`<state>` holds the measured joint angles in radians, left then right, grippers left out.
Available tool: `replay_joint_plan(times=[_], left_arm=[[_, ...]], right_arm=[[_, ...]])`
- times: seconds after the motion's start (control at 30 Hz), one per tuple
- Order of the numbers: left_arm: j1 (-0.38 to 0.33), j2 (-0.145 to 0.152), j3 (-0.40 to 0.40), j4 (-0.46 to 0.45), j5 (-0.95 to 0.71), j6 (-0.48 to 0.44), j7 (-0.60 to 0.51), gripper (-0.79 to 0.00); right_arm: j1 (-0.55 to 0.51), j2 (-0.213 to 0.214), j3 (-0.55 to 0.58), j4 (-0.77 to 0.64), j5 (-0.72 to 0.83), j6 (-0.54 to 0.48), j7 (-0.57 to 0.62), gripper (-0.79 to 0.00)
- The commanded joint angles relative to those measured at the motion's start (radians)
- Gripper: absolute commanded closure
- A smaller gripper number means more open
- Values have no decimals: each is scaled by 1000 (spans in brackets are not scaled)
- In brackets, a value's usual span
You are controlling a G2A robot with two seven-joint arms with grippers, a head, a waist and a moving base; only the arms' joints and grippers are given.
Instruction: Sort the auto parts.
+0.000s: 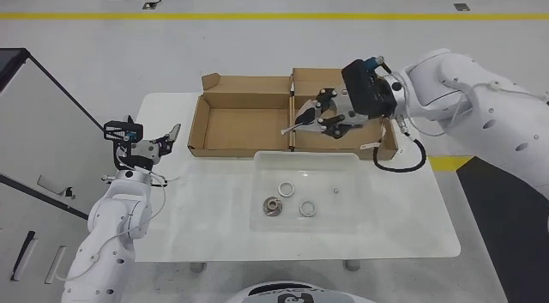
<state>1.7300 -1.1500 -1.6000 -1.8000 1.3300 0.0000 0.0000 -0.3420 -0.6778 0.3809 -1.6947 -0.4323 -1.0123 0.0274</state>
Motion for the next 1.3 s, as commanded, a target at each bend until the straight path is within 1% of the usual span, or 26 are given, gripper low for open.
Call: replay_joint_plan(times=[0.0, 0.2, 0.33, 0.5, 0.63, 0.67, 0.73, 1.27], left_arm=[[0, 0, 0, 0, 0, 0, 0, -785], [0, 0, 0, 0, 0, 0, 0, -785], [0, 0, 0, 0, 0, 0, 0, -785], [0, 0, 0, 0, 0, 0, 0, -785], [0, 0, 0, 0, 0, 0, 0, -785], [0, 0, 0, 0, 0, 0, 0, -785], [0, 0, 0, 0, 0, 0, 0, -785], [0, 0, 0, 0, 0, 0, 0, -785]], right_arm=[[15, 15, -6, -18, 11, 0, -60, 0], [51, 66, -24, -68, -12, 0, -234, 0], [69, 99, -47, -96, -59, 0, -382, 0], [96, 134, -91, -132, -133, 0, -625, 0], [132, 154, -144, -135, -234, 0, -826, 0], [144, 158, -156, -139, -243, 0, -835, 0], [160, 162, -164, -153, -213, 0, -835, 0], [160, 162, -164, -153, -213, 0, -835, 0]])
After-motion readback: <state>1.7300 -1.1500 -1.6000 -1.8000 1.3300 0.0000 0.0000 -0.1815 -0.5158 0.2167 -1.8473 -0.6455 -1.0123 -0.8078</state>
